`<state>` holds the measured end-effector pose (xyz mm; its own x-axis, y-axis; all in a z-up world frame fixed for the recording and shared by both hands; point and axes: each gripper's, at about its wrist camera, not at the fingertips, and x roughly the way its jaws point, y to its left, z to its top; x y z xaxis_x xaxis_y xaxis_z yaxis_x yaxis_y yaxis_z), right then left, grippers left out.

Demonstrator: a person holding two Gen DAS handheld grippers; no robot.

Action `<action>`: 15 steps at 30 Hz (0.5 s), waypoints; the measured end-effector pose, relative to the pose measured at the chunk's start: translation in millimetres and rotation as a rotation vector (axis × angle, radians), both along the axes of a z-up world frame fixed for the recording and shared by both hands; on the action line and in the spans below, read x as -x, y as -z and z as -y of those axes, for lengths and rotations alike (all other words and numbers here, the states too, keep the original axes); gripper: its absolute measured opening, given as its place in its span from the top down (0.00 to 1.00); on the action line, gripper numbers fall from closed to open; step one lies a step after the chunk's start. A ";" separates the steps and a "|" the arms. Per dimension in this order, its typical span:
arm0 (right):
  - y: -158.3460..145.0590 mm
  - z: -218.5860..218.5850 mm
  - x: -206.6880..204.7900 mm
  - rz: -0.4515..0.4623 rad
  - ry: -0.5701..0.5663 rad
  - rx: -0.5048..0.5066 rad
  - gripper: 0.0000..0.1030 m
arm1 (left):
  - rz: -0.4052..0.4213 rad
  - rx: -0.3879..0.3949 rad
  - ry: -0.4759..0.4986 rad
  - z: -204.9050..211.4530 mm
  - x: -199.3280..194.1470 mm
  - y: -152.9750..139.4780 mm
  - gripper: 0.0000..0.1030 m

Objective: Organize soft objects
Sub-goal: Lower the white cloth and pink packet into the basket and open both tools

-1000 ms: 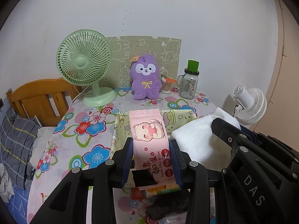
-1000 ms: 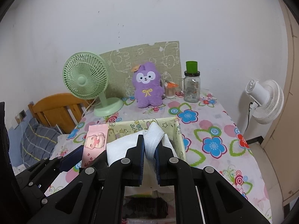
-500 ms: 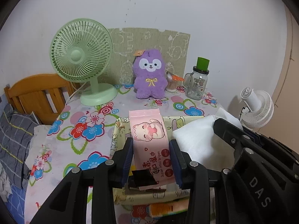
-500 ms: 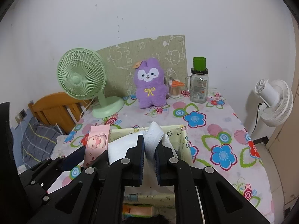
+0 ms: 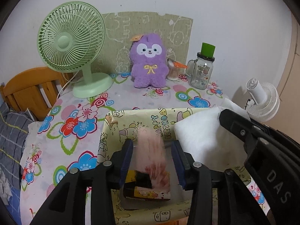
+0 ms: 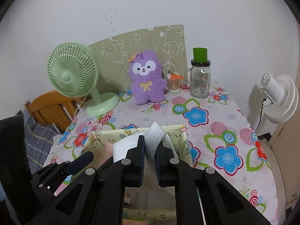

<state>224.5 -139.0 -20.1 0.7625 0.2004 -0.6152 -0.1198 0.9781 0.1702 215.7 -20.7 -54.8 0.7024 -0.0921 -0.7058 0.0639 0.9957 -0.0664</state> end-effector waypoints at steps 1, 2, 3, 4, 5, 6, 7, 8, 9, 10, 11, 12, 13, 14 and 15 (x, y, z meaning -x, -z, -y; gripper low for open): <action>2.0 0.6 -2.5 0.001 0.007 -0.002 0.88 | -0.006 -0.010 -0.005 -0.2 -0.8 1.4 0.44; 3.2 0.6 -4.2 0.000 0.008 -0.003 0.88 | -0.011 -0.021 -0.009 -0.6 -1.0 2.3 0.37; 5.0 0.8 -6.2 -0.002 0.009 -0.007 0.88 | -0.011 -0.024 -0.013 -1.6 -0.9 2.7 0.34; 8.1 0.9 -9.3 -0.010 0.009 -0.015 0.88 | -0.010 -0.026 -0.016 -2.6 -0.4 3.0 0.33; 10.0 0.4 -10.8 -0.015 0.007 -0.018 0.88 | -0.012 -0.029 -0.016 -3.4 -0.1 3.0 0.32; 12.5 -0.3 -12.8 -0.022 0.004 -0.023 0.88 | -0.013 -0.029 -0.014 -3.9 0.4 3.3 0.30; 15.6 -1.4 -15.2 -0.031 -0.003 -0.032 0.88 | -0.012 -0.033 -0.007 -3.7 1.7 3.5 0.28; 17.6 -2.3 -16.3 -0.037 -0.011 -0.040 0.88 | -0.011 -0.042 -0.003 -2.7 3.0 3.7 0.26; 20.6 -4.2 -18.9 -0.044 -0.021 -0.048 0.88 | -0.008 -0.059 -0.003 -1.1 3.9 4.0 0.25; 22.2 -5.9 -20.4 -0.047 -0.029 -0.049 0.88 | -0.004 -0.087 -0.004 1.7 5.6 4.7 0.24; 24.2 -8.1 -22.2 -0.048 -0.036 -0.052 0.88 | -0.001 -0.108 -0.001 4.7 7.0 5.4 0.22; 25.7 -9.8 -23.5 -0.051 -0.043 -0.054 0.88 | 0.004 -0.117 0.001 6.3 8.3 5.9 0.21; 26.8 -11.2 -24.4 -0.055 -0.048 -0.054 0.88 | 0.003 -0.112 0.003 6.1 8.8 6.1 0.21; 27.6 -12.1 -25.2 -0.057 -0.054 -0.055 0.88 | -0.001 -0.102 0.008 5.8 8.4 6.3 0.21; 28.7 -12.8 -25.6 -0.061 -0.063 -0.056 0.86 | -0.002 -0.094 0.012 5.5 8.3 6.4 0.21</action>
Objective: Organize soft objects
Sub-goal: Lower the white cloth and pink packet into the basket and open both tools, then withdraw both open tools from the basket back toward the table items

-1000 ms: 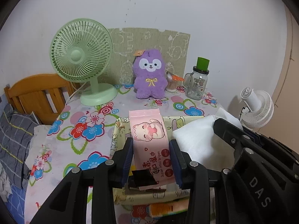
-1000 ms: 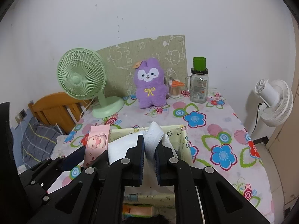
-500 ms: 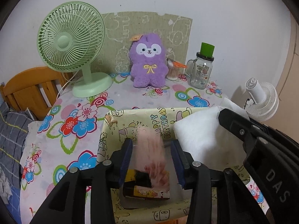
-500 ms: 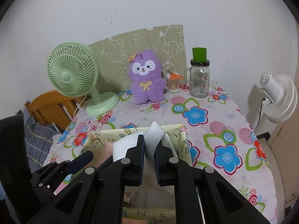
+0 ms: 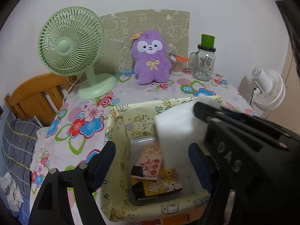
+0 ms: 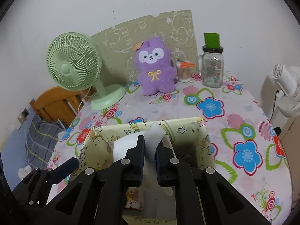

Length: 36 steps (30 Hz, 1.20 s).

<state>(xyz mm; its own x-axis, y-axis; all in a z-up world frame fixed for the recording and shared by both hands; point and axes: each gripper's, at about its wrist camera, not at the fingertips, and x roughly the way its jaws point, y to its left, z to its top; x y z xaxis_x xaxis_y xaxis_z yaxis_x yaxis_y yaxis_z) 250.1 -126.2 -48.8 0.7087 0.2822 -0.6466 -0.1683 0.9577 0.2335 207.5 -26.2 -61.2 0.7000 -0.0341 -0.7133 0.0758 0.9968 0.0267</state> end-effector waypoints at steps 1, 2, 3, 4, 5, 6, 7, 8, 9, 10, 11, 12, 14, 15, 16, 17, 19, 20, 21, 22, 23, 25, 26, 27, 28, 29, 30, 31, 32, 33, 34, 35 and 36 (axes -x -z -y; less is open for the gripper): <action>0.6 -0.3 -0.2 -0.003 -0.001 0.000 0.86 | -0.001 0.003 0.000 -0.2 -0.2 0.0 0.21; 0.7 -0.8 -0.1 -0.006 -0.002 0.001 0.83 | -0.001 0.004 0.001 -0.2 0.3 0.2 0.20; 1.0 -1.1 -0.2 -0.011 -0.005 0.001 0.82 | -0.001 0.004 0.003 -0.1 0.5 0.0 0.20; 1.5 -1.5 -0.2 -0.017 -0.011 0.001 0.76 | 0.000 0.004 0.003 -0.1 0.6 0.0 0.20; 1.8 -1.8 0.1 -0.021 -0.014 0.004 0.65 | -0.001 0.006 0.003 0.1 1.0 0.0 0.20; 1.8 -2.1 0.7 -0.022 -0.014 0.011 0.57 | -0.001 0.008 0.001 0.0 1.0 0.0 0.20; 1.5 -2.4 1.8 -0.019 -0.009 0.020 0.41 | -0.004 0.010 -0.004 -0.5 0.9 0.2 0.20; 0.6 -2.5 3.5 -0.009 -0.002 0.031 0.33 | -0.009 0.014 -0.007 -1.4 0.7 0.4 0.19; -1.1 -2.8 6.5 0.007 0.005 0.043 0.31 | -0.017 0.027 -0.007 -2.8 0.1 0.8 0.17; -2.6 -3.3 9.2 0.018 0.007 0.057 0.30 | -0.022 0.040 -0.007 -3.8 0.3 1.0 0.17; -3.5 -3.5 10.5 0.017 0.005 0.067 0.27 | -0.024 0.050 -0.008 -4.6 0.6 1.2 0.17; -4.3 -4.0 12.3 0.012 0.007 0.079 0.26 | -0.025 0.053 -0.010 -5.0 1.0 0.7 0.17; -6.2 -2.9 15.4 0.014 0.011 0.088 0.22 | -0.018 0.057 -0.014 -5.0 3.3 -0.7 0.16; -7.2 -2.2 18.1 0.016 0.014 0.091 0.21 | -0.014 0.062 -0.011 -4.9 5.0 -2.1 0.15; -7.5 -1.4 19.7 0.015 0.015 0.093 0.18 | -0.011 0.065 -0.010 -4.9 6.1 -2.8 0.15; -7.8 -0.5 20.6 0.012 0.016 0.096 0.16 | -0.007 0.068 -0.008 -4.8 7.7 -3.8 0.14; -9.2 -0.5 24.6 0.009 0.010 0.100 0.16 | 0.000 0.073 -0.003 -4.0 10.9 -6.3 0.13; -10.0 -0.9 27.3 0.011 0.007 0.104 0.16 | 0.004 0.074 -0.003 -3.8 12.3 -7.5 0.12; -10.8 -0.8 29.7 0.011 0.008 0.106 0.16 | 0.011 0.075 0.000 -3.1 14.4 -8.9 0.11; -11.6 -0.6 31.6 0.011 0.012 0.107 0.16 | 0.015 0.074 0.000 -2.6 16.4 -10.2 0.10; -12.7 -0.4 33.6 0.012 0.015 0.108 0.15 | 0.018 0.074 0.000 -2.1 18.4 -11.5 0.09; -15.5 0.8 38.5 0.017 0.018 0.110 0.15 | 0.023 0.072 -0.001 -1.6 21.5 -14.0 0.07; -17.0 1.3 41.1 0.021 0.020 0.112 0.15 | 0.026 0.071 -0.002 -1.4 23.3 -15.2 0.06; -18.7 1.4 43.6 0.026 0.021 0.113 0.15 | 0.033 0.070 -0.002 -1.1 26.2 -17.3 0.06; -20.8 1.7 46.6 0.031 0.021 0.114 0.15 | 0.038 0.070 -0.002 -0.9 28.5 -19.1 0.06; -22.6 1.8 49.1 0.034 0.021 0.115 0.14 | 0.042 0.071 -0.003 -0.9 30.8 -20.6 0.05; -24.9 2.1 52.8 0.041 0.023 0.116 0.13 | 0.046 0.072 -0.004 -1.3 33.1 -21.6 0.05; -26.5 2.1 54.4 0.045 0.025 0.118 0.10 | 0.050 0.074 -0.005 -1.6 35.6 -22.9 0.05; -28.3 2.2 56.2 0.049 0.029 0.120 0.07 | 0.053 0.075 -0.005 -1.5 37.9 -24.3 0.04; -29.8 2.3 58.8 0.055 0.033 0.123 0.07 | 0.058 0.075 -0.005 -1.3 40.5 -26.0 0.04; -31.7 2.7 62.3 0.062 0.037 0.125 0.07 | 0.063 0.075 -0.004 -0.9 43.1 -27.5 0.04; -32.9 3.4 64.8 0.065 0.038 0.125 0.07 | 0.068 0.074 -0.003 -0.5 45.5 -29.0 0.04; -34.0 4.1 67.1 0.066 0.039 0.125 0.07 | 0.071 0.074 -0.003 -0.2 47.9 -30.0 0.04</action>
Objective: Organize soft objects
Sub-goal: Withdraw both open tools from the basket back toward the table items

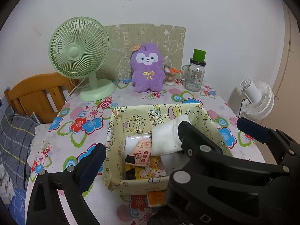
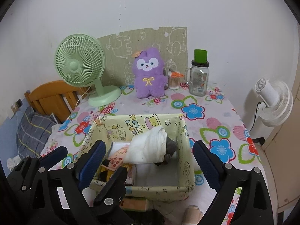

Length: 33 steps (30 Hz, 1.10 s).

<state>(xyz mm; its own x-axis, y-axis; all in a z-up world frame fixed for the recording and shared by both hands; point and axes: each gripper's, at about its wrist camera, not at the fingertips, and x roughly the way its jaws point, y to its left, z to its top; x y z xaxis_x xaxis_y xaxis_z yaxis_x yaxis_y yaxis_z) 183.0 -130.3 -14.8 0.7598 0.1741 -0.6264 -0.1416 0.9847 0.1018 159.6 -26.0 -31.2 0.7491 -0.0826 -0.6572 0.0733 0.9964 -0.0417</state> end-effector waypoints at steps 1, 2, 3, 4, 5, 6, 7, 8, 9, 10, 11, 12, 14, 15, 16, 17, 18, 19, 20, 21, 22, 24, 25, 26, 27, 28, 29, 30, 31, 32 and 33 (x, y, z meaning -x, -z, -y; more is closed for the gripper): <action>-1.5 0.6 2.9 0.003 0.001 0.001 0.07 | 0.004 0.000 0.001 0.4 2.3 -1.2 0.04; -2.6 1.0 5.3 0.007 0.003 0.003 0.07 | 0.008 0.000 0.003 1.1 4.7 -2.4 0.04; -3.9 1.9 8.1 0.012 0.005 0.006 0.07 | 0.013 0.000 0.004 1.6 7.2 -3.7 0.04; -5.6 2.7 11.4 0.016 0.007 0.009 0.07 | 0.017 -0.001 0.006 2.3 9.7 -5.0 0.04; -6.5 3.0 13.6 0.019 0.008 0.009 0.07 | 0.020 -0.002 0.008 3.0 12.3 -6.4 0.04; -7.7 3.4 16.1 0.021 0.010 0.009 0.07 | 0.023 -0.001 0.009 3.6 14.1 -7.4 0.04; -9.2 4.2 19.4 0.024 0.011 0.009 0.07 | 0.027 0.000 0.012 4.3 17.1 -8.8 0.04; -10.6 4.7 21.7 0.028 0.012 0.011 0.07 | 0.029 0.001 0.013 4.9 18.7 -9.7 0.04; -12.4 5.4 25.3 0.032 0.013 0.013 0.07 | 0.034 0.002 0.015 5.5 22.2 -11.2 0.04; -13.6 5.4 28.5 0.036 0.012 0.014 0.07 | 0.038 0.002 0.017 6.1 24.8 -12.2 0.04; -15.0 5.9 31.8 0.039 0.012 0.015 0.07 | 0.042 0.001 0.018 6.3 26.9 -13.3 0.04; -15.8 6.4 34.2 0.041 0.013 0.015 0.07 | 0.046 -0.001 0.019 6.9 30.0 -14.6 0.04; -18.4 7.3 40.3 0.048 0.015 0.013 0.06 | 0.054 0.000 0.021 7.8 34.9 -16.4 0.04; -19.5 7.7 43.2 0.051 0.015 0.012 0.06 | 0.058 0.000 0.022 8.0 37.7 -17.3 0.04; -20.6 7.9 45.9 0.054 0.014 0.012 0.06 | 0.062 0.001 0.023 8.1 40.7 -18.2 0.04; -21.7 8.0 48.8 0.058 0.013 0.013 0.06 | 0.065 0.001 0.024 8.1 43.0 -19.1 0.04; -22.6 8.0 50.2 0.059 0.012 0.013 0.06 | 0.066 0.000 0.024 8.1 44.7 -19.8 0.04; -23.3 8.4 52.7 0.058 0.011 0.013 0.06 | 0.069 -0.001 0.024 8.3 47.0 -20.6 0.04; -23.8 8.3 54.7 0.059 0.012 0.012 0.05 | 0.072 -0.002 0.024 8.8 48.5 -21.2 0.04; -24.4 8.7 57.7 0.063 0.012 0.010 0.05 | 0.075 -0.004 0.023 9.2 51.0 -21.9 0.04; -25.2 8.7 60.8 0.067 0.011 0.009 0.05 | 0.079 -0.005 0.023 9.1 53.6 -22.4 0.04; -26.7 8.4 66.3 0.073 0.009 0.006 0.05 | 0.085 -0.008 0.021 9.0 58.6 -23.7 0.04; -27.3 8.1 68.4 0.075 0.008 0.006 0.05 | 0.087 -0.008 0.020 9.0 60.8 -24.3 0.04; -27.9 8.0 70.5 0.077 0.006 0.005 0.05 | 0.090 -0.009 0.019 8.9 63.4 -24.8 0.04; -28.4 7.8 72.9 0.079 0.005 0.006 0.05 | 0.092 -0.010 0.019 8.9 65.8 -25.1 0.04; -28.9 7.8 75.4 0.081 0.004 0.006 0.05 | 0.093 -0.009 0.018 9.2 68.0 -25.4 0.04; -29.1 7.9 77.1 0.082 0.004 0.006 0.05 | 0.095 -0.010 0.018 9.4 70.5 -25.6 0.04; -29.4 8.3 80.2 0.084 0.004 0.006 0.05 | 0.096 -0.010 0.018 9.6 72.5 -25.4 0.04; -29.7 8.6 82.0 0.086 0.003 0.006 0.05 | 0.098 -0.011 0.018 10.1 75.3 -25.5 0.04; -30.0 9.0 84.0 0.087 0.003 0.006 0.05 | 0.100 -0.011 0.018 10.0 77.5 -25.8 0.04; -30.4 9.5 87.3 0.089 0.003 0.006 0.05 | 0.102 -0.011 0.018 10.5 80.4 -25.8 0.04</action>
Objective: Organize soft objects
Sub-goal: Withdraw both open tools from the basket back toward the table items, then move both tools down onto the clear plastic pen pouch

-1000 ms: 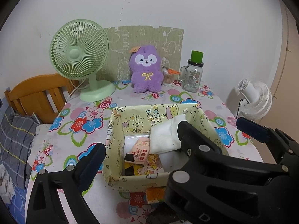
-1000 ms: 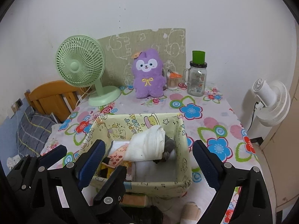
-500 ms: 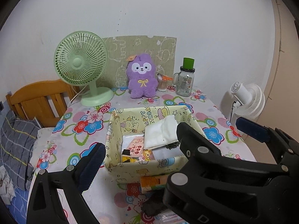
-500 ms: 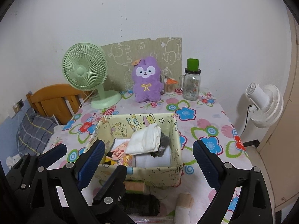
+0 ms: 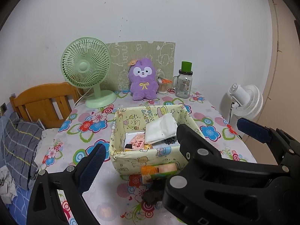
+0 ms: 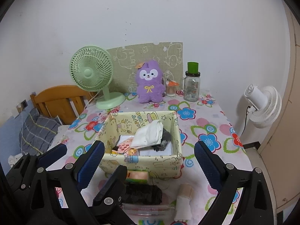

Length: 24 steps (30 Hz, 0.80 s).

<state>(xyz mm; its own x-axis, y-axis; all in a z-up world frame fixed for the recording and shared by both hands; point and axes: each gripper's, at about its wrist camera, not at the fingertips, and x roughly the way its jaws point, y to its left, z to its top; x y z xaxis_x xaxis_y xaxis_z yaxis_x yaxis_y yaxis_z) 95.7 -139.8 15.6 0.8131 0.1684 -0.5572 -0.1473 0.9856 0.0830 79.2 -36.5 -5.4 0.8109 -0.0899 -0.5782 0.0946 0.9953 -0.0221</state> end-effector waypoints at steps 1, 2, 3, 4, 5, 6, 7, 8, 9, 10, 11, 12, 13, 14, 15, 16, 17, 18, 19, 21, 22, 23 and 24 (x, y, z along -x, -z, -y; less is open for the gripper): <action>-0.1 0.1 2.7 0.002 0.000 0.001 0.05 | 0.002 0.000 0.001 0.6 2.8 0.0 0.04; -0.4 0.1 4.6 0.003 0.000 0.001 0.05 | 0.003 -0.001 0.002 1.2 5.3 0.1 0.04; -0.4 0.7 7.5 0.004 0.001 0.001 0.05 | 0.005 -0.002 0.002 1.8 7.7 0.3 0.04; -0.3 1.4 10.0 0.005 0.001 0.000 0.05 | 0.005 -0.002 0.002 2.4 10.0 0.4 0.04; -0.1 1.6 12.0 0.006 0.001 0.000 0.05 | 0.007 -0.002 0.003 2.8 12.9 0.8 0.04; 0.3 2.0 14.4 0.006 0.002 0.000 0.05 | 0.008 -0.003 0.003 3.3 15.2 1.2 0.04; 1.0 2.5 16.7 0.007 0.001 0.000 0.05 | 0.008 -0.003 0.003 3.9 17.7 1.9 0.04; 1.8 2.9 19.1 0.007 0.001 0.000 0.05 | 0.009 -0.003 0.003 4.3 19.8 2.3 0.04; 2.6 3.2 21.4 0.008 0.000 0.000 0.05 | 0.010 -0.003 0.003 4.9 21.9 3.0 0.04; 3.4 3.8 23.3 0.010 -0.001 0.000 0.05 | 0.013 -0.003 0.003 5.5 23.8 4.0 0.04; 4.4 4.5 24.5 0.010 -0.001 -0.001 0.05 | 0.013 -0.005 0.004 6.3 25.4 5.0 0.04; 6.2 5.4 25.8 0.007 -0.002 -0.002 0.04 | 0.013 -0.007 0.003 6.5 26.8 5.9 0.04; 7.9 6.2 26.6 0.006 -0.002 -0.004 0.04 | 0.013 -0.009 0.003 6.9 28.1 7.2 0.04; 10.0 7.0 27.6 0.004 -0.001 -0.004 0.03 | 0.012 -0.012 0.003 7.8 29.4 9.1 0.04; 11.9 7.4 29.8 0.003 0.000 -0.004 0.02 | 0.011 -0.012 0.004 8.5 31.0 10.4 0.04; 14.1 8.1 31.1 0.001 0.002 -0.004 0.02 | 0.010 -0.012 0.005 9.1 32.3 12.3 0.04; 16.1 8.6 32.4 0.000 0.004 -0.003 0.02 | 0.009 -0.010 0.007 9.7 33.5 14.7 0.04; 18.8 9.2 33.7 -0.002 0.006 0.000 0.02 | 0.007 -0.009 0.009 10.2 34.2 16.5 0.04; 20.5 9.4 34.0 -0.005 0.007 0.001 0.02 | 0.004 -0.008 0.012 10.7 34.8 19.1 0.04; 26.0 9.9 34.9 -0.016 0.013 0.004 0.02 | -0.003 -0.004 0.020 11.6 35.0 23.8 0.03; 28.3 10.6 35.2 -0.020 0.014 0.004 0.02 | -0.007 -0.005 0.024 12.0 35.0 26.7 0.03; 30.8 11.1 35.8 -0.025 0.012 0.002 0.02 | -0.009 -0.005 0.027 12.3 35.2 28.8 0.02; 33.8 11.5 36.3 -0.032 0.010 -0.002 0.02 | -0.012 -0.005 0.028 12.5 35.5 31.2 0.02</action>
<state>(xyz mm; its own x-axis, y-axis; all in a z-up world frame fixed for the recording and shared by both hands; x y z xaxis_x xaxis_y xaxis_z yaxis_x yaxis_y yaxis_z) 59.4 -151.3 -18.3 0.7964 0.1616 -0.5828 -0.1351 0.9868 0.0891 43.7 -49.0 -36.5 0.8013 -0.1099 -0.5881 0.1224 0.9923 -0.0186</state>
